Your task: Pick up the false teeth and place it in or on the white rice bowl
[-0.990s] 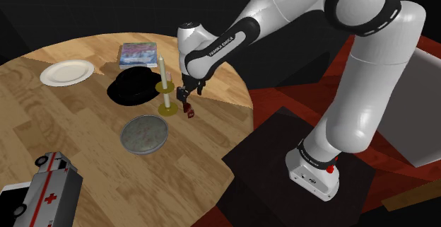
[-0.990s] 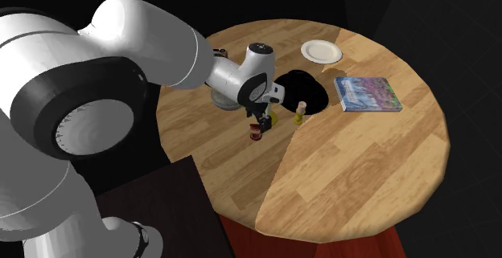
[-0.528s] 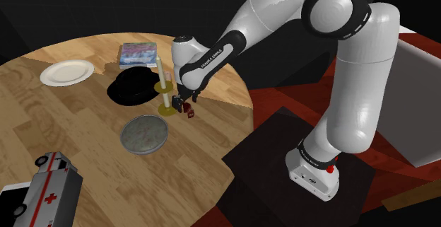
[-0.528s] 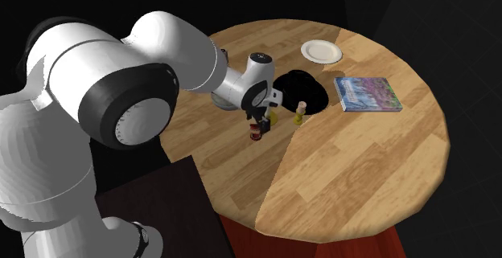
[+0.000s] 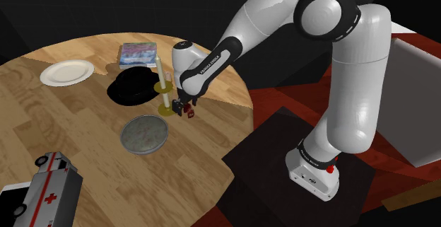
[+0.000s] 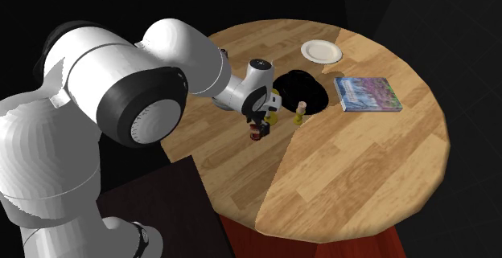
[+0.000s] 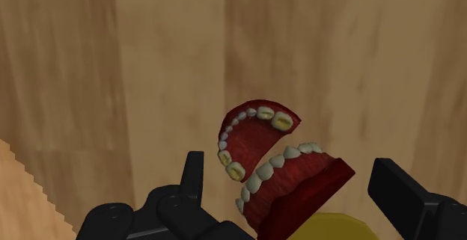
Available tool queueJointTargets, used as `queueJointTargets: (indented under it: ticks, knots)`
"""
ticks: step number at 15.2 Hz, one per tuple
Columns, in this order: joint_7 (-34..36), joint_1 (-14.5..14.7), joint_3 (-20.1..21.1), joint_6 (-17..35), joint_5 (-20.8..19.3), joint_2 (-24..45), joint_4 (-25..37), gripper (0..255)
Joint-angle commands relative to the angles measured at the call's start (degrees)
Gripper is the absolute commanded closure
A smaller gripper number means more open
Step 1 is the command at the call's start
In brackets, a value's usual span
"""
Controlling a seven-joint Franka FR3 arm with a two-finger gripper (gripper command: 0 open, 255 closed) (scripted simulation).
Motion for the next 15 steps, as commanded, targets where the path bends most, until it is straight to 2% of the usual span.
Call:
queueJointTargets:
  ticks: [1,3,4,15]
  knots:
    - [0.00,0.03,0.02,0.05,-0.01,0.08,-0.03,0]
    - [0.00,0.03,0.01,0.05,-0.01,0.08,-0.03,0]
    - [0.00,0.03,0.02,0.04,-0.01,0.06,-0.04,255]
    - [-0.21,-0.15,0.26,-1.09,0.33,-1.22,-0.17,255]
